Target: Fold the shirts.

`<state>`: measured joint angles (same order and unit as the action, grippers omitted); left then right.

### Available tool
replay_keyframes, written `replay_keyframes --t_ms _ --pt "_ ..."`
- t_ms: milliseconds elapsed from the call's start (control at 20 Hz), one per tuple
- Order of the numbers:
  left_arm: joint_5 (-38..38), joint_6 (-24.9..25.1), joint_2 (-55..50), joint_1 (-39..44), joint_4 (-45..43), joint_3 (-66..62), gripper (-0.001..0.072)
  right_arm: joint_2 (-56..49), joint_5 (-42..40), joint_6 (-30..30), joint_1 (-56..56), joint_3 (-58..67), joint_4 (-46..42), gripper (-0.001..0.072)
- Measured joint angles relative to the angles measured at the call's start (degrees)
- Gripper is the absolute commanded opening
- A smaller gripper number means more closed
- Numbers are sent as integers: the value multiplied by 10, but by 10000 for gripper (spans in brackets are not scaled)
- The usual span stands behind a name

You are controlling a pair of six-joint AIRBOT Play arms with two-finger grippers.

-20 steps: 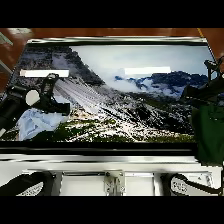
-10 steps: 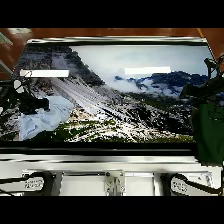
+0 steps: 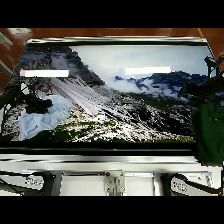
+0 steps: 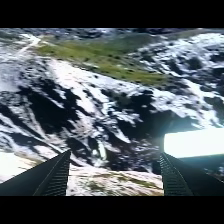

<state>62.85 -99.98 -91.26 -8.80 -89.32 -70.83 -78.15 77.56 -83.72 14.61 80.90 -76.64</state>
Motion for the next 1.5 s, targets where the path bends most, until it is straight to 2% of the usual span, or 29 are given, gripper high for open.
replay_keyframes --t_ms 250,400,600,750,950,1000,1050,1100,1250,1500 --pt "-4 56 90 61 19 -74 32 0 14 0 0 0 24 688" --pt "-13 78 183 141 42 -138 32 9 37 4 0 2 40 688" --pt "-53 75 266 272 89 -176 32 48 69 15 0 16 65 689" --pt "-73 62 260 374 108 -176 33 94 85 18 0 28 71 688" --pt "-112 48 173 482 122 -170 37 131 111 19 0 33 59 688" --pt "-121 46 140 503 132 -170 158 134 122 19 0 33 51 689" --pt "-131 44 109 519 148 -170 527 134 127 19 0 33 43 688" --pt "-139 42 78 529 172 -171 681 133 133 19 0 32 33 689" --pt "-135 38 25 517 230 -174 681 118 143 19 0 19 12 689" --pt "15 85 28 353 260 -167 664 75 142 22 10 -36 -9 689"
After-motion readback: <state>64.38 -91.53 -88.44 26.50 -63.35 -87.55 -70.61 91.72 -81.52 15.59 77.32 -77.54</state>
